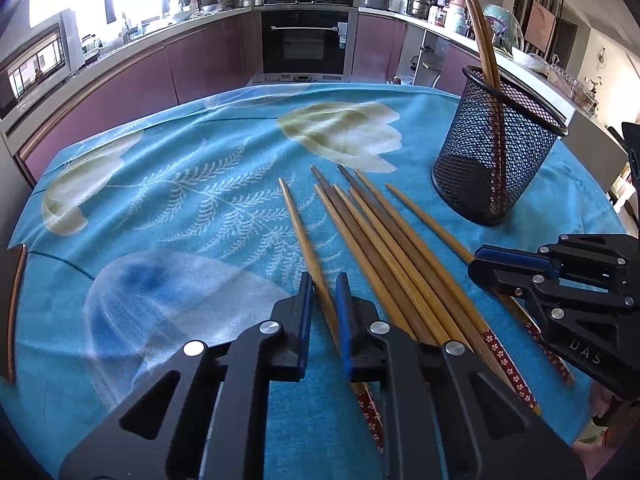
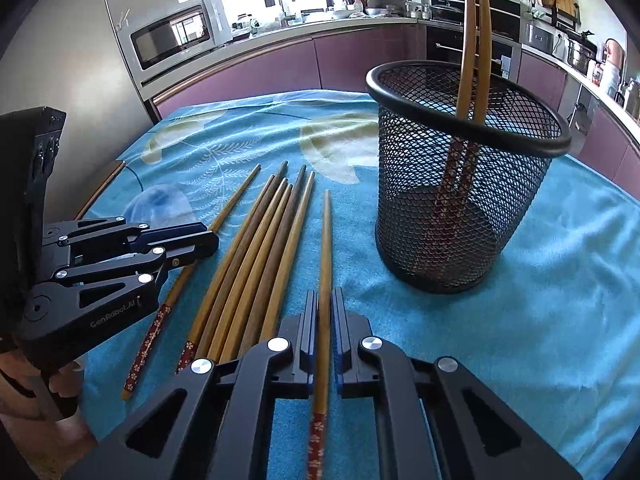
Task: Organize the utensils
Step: 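Move the left tool back and grasp a chopstick while the right tool grasps another, then raise the left tool's chopstick upright over the cup while the right tool carries its own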
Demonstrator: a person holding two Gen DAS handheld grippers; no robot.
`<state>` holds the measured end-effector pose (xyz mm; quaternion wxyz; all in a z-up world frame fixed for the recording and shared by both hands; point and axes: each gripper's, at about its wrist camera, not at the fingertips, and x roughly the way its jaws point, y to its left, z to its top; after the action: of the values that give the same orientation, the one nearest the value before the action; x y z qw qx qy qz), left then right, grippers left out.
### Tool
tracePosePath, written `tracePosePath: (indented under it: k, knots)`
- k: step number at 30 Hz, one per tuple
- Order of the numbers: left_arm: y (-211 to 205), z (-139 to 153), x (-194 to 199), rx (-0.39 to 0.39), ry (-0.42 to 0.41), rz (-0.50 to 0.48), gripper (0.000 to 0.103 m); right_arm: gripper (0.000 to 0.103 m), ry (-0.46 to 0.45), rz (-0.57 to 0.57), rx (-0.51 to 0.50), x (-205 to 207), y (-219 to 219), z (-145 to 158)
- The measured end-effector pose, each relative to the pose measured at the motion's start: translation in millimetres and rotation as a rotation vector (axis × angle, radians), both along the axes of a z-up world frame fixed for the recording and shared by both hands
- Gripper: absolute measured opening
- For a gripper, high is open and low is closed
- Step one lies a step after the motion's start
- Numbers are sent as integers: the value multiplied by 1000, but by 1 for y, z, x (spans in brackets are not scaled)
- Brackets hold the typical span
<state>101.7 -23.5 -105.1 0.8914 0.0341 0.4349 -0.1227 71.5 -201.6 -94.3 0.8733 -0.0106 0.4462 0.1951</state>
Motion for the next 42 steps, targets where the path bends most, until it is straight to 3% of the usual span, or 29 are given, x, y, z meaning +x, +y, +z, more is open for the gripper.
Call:
tracePosePath:
  k: [20, 42]
  knots:
    - [8, 25, -19, -99, -30, -23, 8, 6, -45, 37, 101, -21, -16, 26]
    - [21, 117, -49, -363, -164, -164, 7, 6, -213, 26, 219, -38, -50, 84]
